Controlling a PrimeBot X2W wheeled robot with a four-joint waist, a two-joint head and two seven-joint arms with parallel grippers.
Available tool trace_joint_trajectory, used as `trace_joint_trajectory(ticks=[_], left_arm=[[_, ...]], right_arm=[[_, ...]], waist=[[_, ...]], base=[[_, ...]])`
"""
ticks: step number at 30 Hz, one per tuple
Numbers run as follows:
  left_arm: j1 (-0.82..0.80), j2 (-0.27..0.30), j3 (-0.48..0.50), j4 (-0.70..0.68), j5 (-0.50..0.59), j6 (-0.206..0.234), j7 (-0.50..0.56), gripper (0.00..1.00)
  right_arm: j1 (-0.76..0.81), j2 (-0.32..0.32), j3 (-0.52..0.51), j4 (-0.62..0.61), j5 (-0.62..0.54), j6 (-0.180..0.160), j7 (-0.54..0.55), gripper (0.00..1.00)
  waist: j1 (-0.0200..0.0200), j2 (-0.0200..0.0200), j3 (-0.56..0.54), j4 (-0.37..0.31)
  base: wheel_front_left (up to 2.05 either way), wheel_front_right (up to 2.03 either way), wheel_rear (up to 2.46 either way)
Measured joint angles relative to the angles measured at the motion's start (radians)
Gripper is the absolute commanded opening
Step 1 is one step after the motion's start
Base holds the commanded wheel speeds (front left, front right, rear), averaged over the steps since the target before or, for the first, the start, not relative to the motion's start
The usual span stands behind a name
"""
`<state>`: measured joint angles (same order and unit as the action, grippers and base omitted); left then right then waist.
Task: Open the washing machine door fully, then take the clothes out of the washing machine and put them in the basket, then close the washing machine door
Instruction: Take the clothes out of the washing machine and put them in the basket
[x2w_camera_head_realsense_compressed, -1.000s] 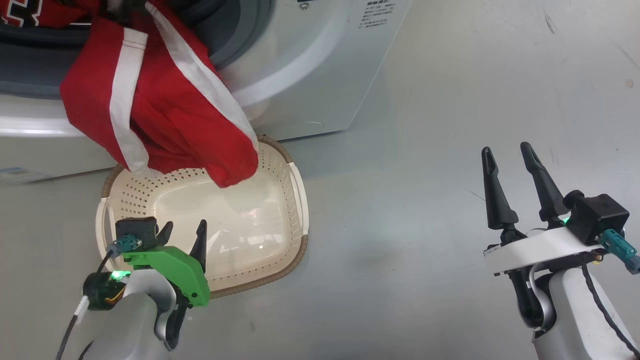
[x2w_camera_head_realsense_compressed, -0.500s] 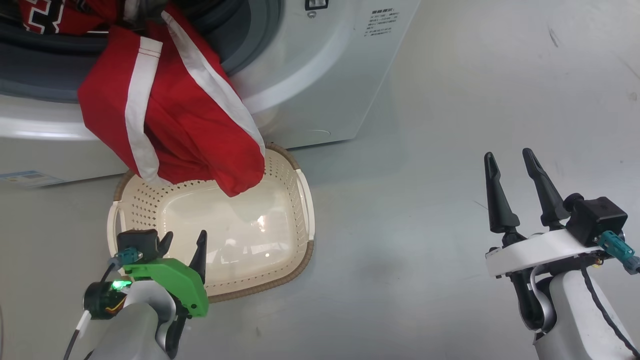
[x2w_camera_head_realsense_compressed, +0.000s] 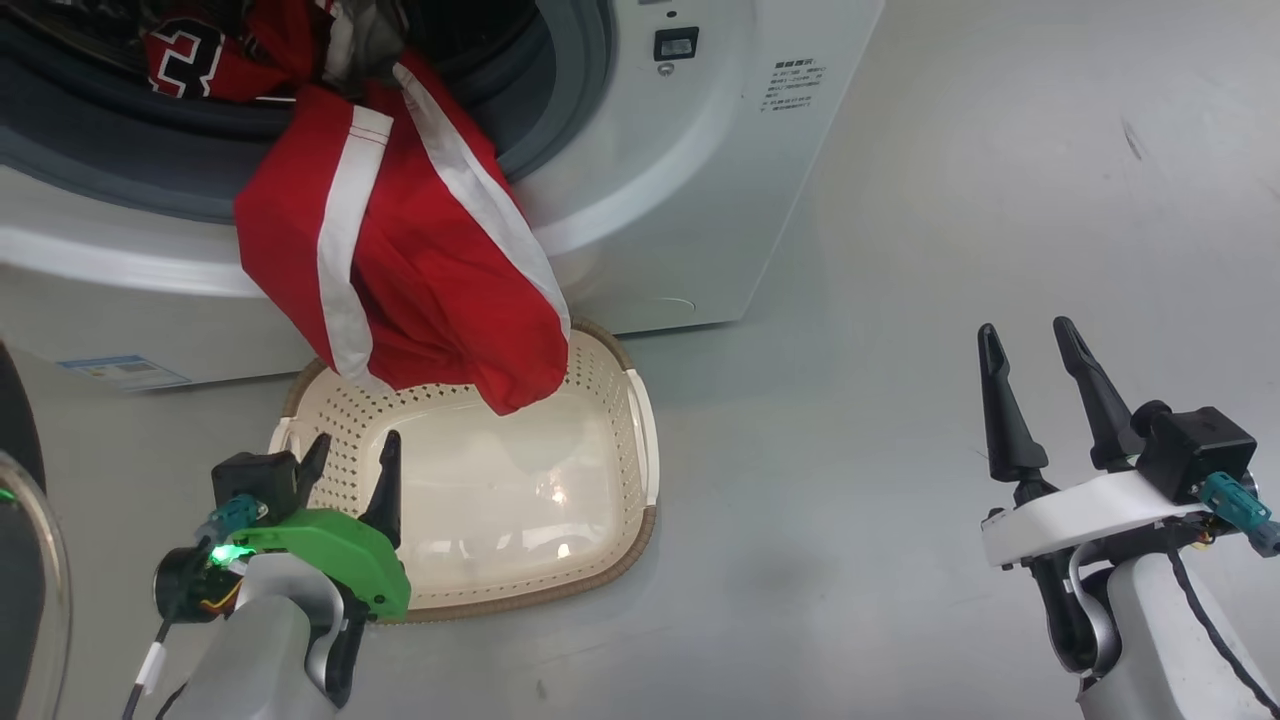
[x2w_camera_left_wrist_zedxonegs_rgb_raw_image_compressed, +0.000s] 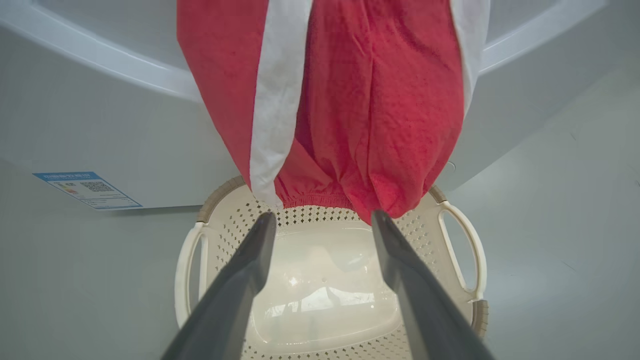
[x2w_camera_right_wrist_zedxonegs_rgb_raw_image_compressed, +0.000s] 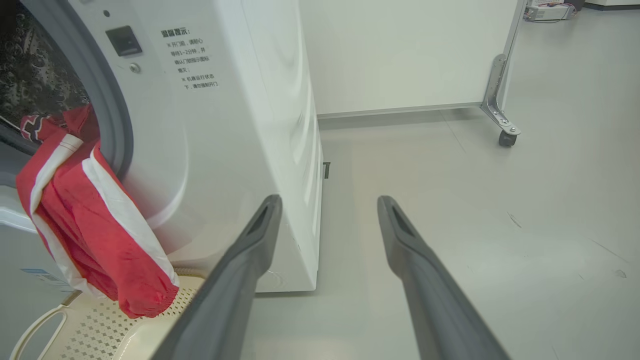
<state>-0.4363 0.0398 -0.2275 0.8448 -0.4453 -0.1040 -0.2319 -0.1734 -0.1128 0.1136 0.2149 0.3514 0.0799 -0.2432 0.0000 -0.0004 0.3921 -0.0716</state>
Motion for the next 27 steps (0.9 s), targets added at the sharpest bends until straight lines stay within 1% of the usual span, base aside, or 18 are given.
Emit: trace_joint_trajectory(ticks=[10, 11, 15, 19, 21, 22, 27], left_arm=[[0.001, 0.012, 0.004, -0.085, 0.038, 0.021, -0.016, 1.00], [0.002, 0.015, 0.001, -0.104, 0.054, 0.028, -0.017, 1.00], [0.009, 0.019, 0.004, -0.150, 0.063, 0.040, -0.017, 1.00], [0.042, 0.033, 0.011, -0.191, 0.071, 0.063, -0.017, 1.00], [0.063, 0.038, 0.018, -0.218, 0.074, 0.068, -0.017, 1.00], [0.082, 0.041, 0.021, -0.246, 0.083, 0.074, -0.017, 1.00], [0.135, 0.041, 0.021, -0.300, 0.097, 0.085, -0.017, 1.00]], right_arm=[[0.024, -0.004, 0.001, 0.016, -0.002, 0.000, 0.000, 1.00], [0.027, -0.006, 0.001, 0.016, -0.003, 0.000, 0.000, 1.00], [0.039, -0.006, 0.011, 0.017, -0.008, 0.001, 0.000, 1.00], [0.053, -0.006, 0.013, 0.020, -0.009, 0.001, 0.000, 1.00], [0.063, -0.006, 0.016, 0.021, -0.009, 0.001, 0.000, 1.00], [0.071, -0.005, 0.018, 0.022, -0.009, 0.001, 0.000, 1.00], [0.094, -0.004, 0.018, 0.024, -0.009, 0.001, 0.000, 1.00]], waist=[[0.0000, 0.0000, -0.052, 0.032], [0.0000, 0.0000, -0.065, 0.039], [0.0000, 0.0000, -0.092, 0.049], [0.0000, 0.0000, -0.123, 0.056], [0.0000, 0.0000, -0.138, 0.057], [0.0000, 0.0000, -0.153, 0.059], [0.0000, 0.0000, -0.188, 0.060]], base=[[0.00, 0.00, 0.00], [0.00, 0.00, 0.00], [0.00, 0.00, 0.00], [0.00, 0.00, 0.00], [0.00, 0.00, 0.00], [0.00, 0.00, 0.00], [0.00, 0.00, 0.00]])
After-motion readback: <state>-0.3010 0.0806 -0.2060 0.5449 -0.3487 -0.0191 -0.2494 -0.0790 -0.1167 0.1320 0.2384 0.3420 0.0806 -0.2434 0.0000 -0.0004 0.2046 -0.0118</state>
